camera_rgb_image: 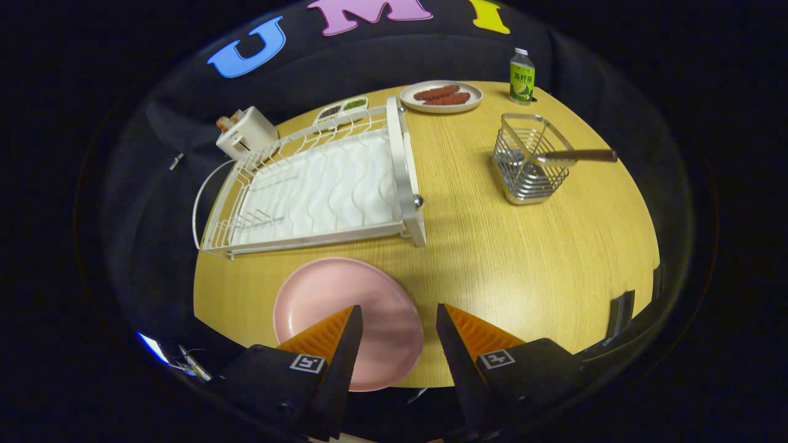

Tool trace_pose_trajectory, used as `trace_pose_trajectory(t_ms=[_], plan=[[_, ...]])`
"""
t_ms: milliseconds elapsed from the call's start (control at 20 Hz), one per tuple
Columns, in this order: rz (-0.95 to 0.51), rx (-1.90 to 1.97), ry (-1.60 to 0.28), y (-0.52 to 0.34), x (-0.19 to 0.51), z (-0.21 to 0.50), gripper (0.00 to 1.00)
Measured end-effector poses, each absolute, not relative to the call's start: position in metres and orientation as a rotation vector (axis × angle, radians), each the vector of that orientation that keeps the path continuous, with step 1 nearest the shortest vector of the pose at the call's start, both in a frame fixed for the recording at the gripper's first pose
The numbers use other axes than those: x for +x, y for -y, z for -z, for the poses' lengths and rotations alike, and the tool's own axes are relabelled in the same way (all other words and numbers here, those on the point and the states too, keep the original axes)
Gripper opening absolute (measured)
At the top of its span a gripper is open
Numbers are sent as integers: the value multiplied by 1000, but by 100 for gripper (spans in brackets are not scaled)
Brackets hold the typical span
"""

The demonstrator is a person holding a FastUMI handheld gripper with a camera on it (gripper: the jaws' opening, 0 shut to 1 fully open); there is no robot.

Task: Take the plate from the dish rack, then take the spoon from the basket and place it into the plate.

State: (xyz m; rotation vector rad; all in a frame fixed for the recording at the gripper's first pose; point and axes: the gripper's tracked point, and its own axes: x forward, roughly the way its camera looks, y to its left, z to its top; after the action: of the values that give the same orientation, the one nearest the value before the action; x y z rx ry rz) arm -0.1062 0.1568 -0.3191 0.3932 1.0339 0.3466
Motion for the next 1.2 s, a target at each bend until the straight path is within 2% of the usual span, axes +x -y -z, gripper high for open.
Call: trace_pose_trajectory(t_ms=[200, 450, 700, 950, 1050, 1200], plan=[[-359, 404, -818, -115, -55, 250, 76], [-237, 281, -635, -23, 11, 211, 79], [-143, 203, -658, 48, 41, 248, 83], [-175, 228, -732, 59, 38, 300, 83], [-214, 224, -753, 53, 37, 316, 81], [-265, 215, -792, 43, 35, 333, 72]])
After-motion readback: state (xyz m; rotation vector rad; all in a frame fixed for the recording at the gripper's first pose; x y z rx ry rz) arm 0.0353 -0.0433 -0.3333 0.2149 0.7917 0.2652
